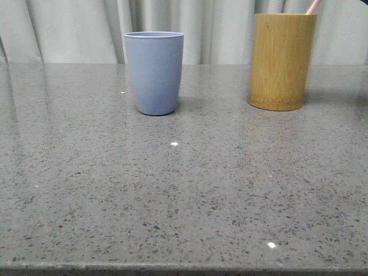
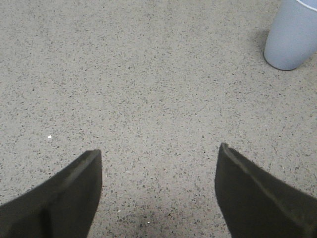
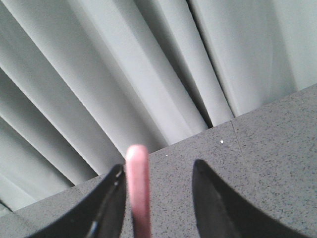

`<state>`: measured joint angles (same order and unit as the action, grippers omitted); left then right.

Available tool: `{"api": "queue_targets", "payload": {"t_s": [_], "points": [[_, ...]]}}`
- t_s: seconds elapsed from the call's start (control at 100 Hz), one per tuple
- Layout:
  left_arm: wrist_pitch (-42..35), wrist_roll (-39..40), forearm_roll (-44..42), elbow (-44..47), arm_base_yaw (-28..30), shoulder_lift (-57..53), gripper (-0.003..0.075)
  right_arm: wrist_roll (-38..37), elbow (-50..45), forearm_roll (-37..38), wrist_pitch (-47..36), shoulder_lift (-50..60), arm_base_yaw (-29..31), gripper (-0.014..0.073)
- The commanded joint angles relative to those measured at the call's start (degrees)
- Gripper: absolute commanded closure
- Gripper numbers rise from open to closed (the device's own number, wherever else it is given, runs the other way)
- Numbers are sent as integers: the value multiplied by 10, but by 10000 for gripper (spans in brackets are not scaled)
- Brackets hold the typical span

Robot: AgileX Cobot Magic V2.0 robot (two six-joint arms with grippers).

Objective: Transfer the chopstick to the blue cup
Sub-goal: 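Lift the pink stick straight up out of the bamboo cup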

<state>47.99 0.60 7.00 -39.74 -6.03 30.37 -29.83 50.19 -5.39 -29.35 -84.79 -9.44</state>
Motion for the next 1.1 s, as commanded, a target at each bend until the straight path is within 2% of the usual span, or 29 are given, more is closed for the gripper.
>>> {"api": "queue_targets", "payload": {"t_s": [0.0,0.45,0.81,1.0,1.09], "points": [[-45,7,2,-14,1,2,246,2,20,10,-45,19,-3,326],[-41,7,2,-14,1,2,246,2,20,29,-45,20,-4,342],[-35,7,1,-14,1,2,246,2,20,34,-44,46,-4,582],[-32,7,1,-14,1,2,246,2,21,59,-44,63,-4,653],[-31,7,1,-14,1,2,246,2,24,64,-39,70,-4,653]]}}
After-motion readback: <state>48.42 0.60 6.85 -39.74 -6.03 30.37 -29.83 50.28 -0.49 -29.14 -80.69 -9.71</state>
